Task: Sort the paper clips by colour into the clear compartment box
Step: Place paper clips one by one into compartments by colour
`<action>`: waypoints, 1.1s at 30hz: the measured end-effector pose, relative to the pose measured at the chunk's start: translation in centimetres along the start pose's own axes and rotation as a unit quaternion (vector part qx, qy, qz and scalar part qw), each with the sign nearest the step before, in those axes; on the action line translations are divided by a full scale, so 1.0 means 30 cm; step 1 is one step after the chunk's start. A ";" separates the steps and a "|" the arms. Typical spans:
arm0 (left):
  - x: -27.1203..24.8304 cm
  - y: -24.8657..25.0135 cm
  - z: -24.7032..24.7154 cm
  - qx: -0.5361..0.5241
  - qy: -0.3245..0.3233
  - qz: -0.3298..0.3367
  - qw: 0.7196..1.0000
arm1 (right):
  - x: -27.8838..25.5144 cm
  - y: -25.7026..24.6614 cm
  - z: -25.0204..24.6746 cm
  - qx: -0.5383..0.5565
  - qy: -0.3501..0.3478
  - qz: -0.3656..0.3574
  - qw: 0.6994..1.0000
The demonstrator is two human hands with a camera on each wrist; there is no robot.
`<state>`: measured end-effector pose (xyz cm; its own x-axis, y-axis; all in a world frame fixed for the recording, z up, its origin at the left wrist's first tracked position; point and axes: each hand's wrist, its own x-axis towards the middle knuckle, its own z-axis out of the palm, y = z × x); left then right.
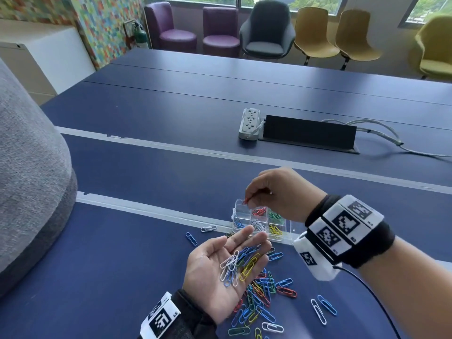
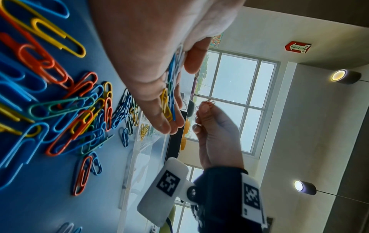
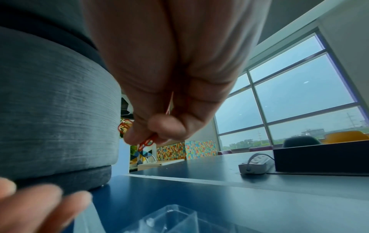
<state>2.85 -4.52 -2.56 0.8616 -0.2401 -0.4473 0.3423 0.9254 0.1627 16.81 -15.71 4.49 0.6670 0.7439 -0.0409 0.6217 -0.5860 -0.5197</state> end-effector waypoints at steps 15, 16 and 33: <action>-0.001 0.019 0.001 -0.017 0.010 0.014 1.000 | 0.079 0.078 0.056 -0.168 -0.062 0.174 0.968; 0.001 0.019 0.000 -0.016 0.011 0.013 1.000 | 0.076 0.078 0.058 -0.176 -0.067 0.175 0.966; 0.000 0.022 -0.003 -0.016 -0.027 0.027 0.999 | -0.077 -0.075 0.021 -0.050 -0.102 -0.069 0.991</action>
<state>3.06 -3.87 -2.55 0.8982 -0.2036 -0.3897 0.2826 0.9463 0.1572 13.62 -15.91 5.21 0.4831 0.8623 -0.1519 0.7451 -0.4960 -0.4459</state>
